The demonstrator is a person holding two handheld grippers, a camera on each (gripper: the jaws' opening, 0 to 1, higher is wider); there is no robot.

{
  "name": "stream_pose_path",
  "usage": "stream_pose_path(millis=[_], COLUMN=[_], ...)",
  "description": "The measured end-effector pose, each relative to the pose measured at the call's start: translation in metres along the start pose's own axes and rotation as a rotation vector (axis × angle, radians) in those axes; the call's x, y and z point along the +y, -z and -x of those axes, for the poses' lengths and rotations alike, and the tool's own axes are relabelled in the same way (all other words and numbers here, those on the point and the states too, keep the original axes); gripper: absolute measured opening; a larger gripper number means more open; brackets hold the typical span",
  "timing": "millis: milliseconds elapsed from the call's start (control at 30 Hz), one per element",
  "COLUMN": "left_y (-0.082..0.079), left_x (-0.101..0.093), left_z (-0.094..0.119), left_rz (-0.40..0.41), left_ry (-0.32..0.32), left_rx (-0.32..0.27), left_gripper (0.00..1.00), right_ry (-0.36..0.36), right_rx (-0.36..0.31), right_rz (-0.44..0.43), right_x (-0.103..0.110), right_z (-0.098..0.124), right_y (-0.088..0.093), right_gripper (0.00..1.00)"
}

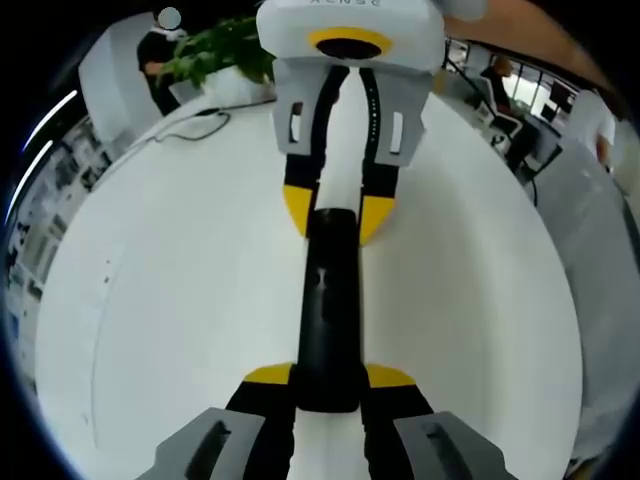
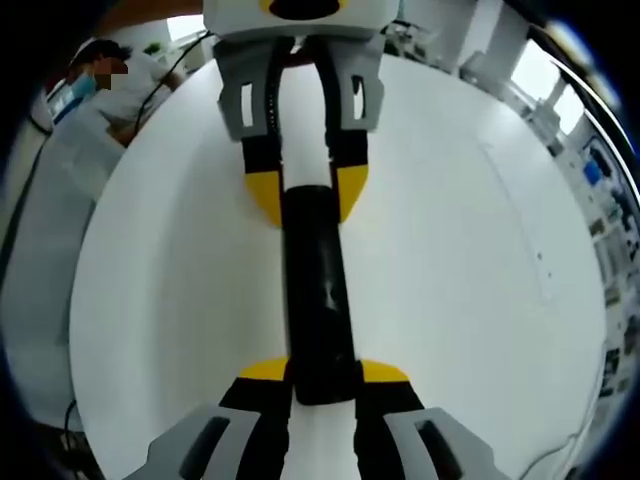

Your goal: Press the specified remote control buttons in sequence, fully releasing each button before pressing the next.

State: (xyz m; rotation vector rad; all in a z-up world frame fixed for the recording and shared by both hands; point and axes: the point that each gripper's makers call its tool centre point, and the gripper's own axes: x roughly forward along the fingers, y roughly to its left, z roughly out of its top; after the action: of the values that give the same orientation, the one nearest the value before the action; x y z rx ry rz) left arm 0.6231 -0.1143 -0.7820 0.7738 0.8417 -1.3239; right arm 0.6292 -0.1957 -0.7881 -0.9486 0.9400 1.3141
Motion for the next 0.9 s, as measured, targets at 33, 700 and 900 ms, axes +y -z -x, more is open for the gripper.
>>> stream_pose_path(millis=[33, 700, 900], left_y=[0.0000, 0.0001, -0.0005], left_x=[-0.0002, 0.0007, -0.0048], left_z=[0.0000, 0.0003, 0.0010], left_rz=[-0.001, -0.004, -0.009], left_ry=[0.000, 0.000, 0.010], left_rx=[0.000, 0.007, 0.009], left_gripper=[0.24, 0.24, 0.24], right_ry=[0.000, -0.004, -0.010], right_rx=[0.001, 0.012, 0.007], right_rz=[0.000, -0.024, -0.015], right_x=[0.0002, 0.0004, 0.0057], right_z=[0.0001, -0.0002, -0.0004], right_y=[0.0001, 0.0028, 0.0030], right_gripper=[0.21, 0.21, 0.20])
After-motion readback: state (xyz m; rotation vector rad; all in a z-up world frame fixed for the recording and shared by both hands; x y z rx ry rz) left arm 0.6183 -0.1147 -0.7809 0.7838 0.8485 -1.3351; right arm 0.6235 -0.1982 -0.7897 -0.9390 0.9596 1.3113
